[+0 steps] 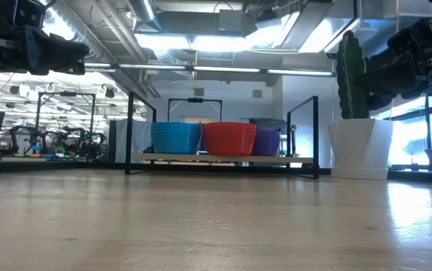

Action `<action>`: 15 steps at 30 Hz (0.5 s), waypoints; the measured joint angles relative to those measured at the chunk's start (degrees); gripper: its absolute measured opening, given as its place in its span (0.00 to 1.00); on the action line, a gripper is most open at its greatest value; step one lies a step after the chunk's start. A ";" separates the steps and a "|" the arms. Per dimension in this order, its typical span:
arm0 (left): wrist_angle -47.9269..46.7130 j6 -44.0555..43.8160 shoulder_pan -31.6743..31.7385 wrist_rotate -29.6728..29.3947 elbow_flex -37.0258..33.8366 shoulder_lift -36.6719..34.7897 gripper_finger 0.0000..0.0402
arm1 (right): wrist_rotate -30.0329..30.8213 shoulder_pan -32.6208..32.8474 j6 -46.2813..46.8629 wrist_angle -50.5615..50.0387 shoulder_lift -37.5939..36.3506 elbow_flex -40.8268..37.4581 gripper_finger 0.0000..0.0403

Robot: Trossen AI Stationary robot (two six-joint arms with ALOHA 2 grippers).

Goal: Pick & Place Mini bowls
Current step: Return to Home Position

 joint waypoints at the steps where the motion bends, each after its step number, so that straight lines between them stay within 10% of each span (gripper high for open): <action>1: 0.01 0.01 0.01 0.00 0.00 0.01 0.03 | 0.00 0.00 -0.02 0.00 0.00 0.00 0.02; 15: 0.02 0.01 0.00 0.00 0.00 0.01 0.03 | 0.00 0.00 -0.01 0.00 0.00 0.01 0.02</action>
